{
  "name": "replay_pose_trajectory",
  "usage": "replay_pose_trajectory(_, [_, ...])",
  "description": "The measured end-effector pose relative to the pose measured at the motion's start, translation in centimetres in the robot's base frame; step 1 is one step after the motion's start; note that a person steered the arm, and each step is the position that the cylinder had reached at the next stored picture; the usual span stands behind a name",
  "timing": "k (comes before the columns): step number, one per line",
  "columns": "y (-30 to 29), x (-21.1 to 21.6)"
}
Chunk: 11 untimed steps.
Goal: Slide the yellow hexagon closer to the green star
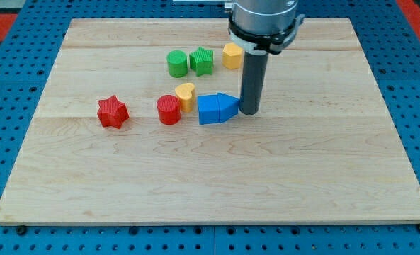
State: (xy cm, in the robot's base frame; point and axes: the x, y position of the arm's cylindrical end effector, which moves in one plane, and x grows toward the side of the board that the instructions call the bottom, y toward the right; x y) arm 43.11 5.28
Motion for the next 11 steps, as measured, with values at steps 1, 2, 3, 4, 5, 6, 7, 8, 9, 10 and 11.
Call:
replay_pose_trajectory(1, [-2.0,0.0])
replay_pose_trajectory(2, [-2.8,-0.6])
replay_pose_trajectory(3, [-3.7,-1.5])
replay_pose_trajectory(4, [-3.1,-1.6])
replay_pose_trajectory(5, [2.5,-3.3])
replay_pose_trajectory(6, [5.6,-9.2])
replay_pose_trajectory(7, [5.6,-13.2])
replay_pose_trajectory(8, [5.4,-13.8])
replay_pose_trajectory(9, [3.8,-13.2])
replay_pose_trajectory(10, [1.0,-13.3])
replay_pose_trajectory(11, [-2.7,-13.3])
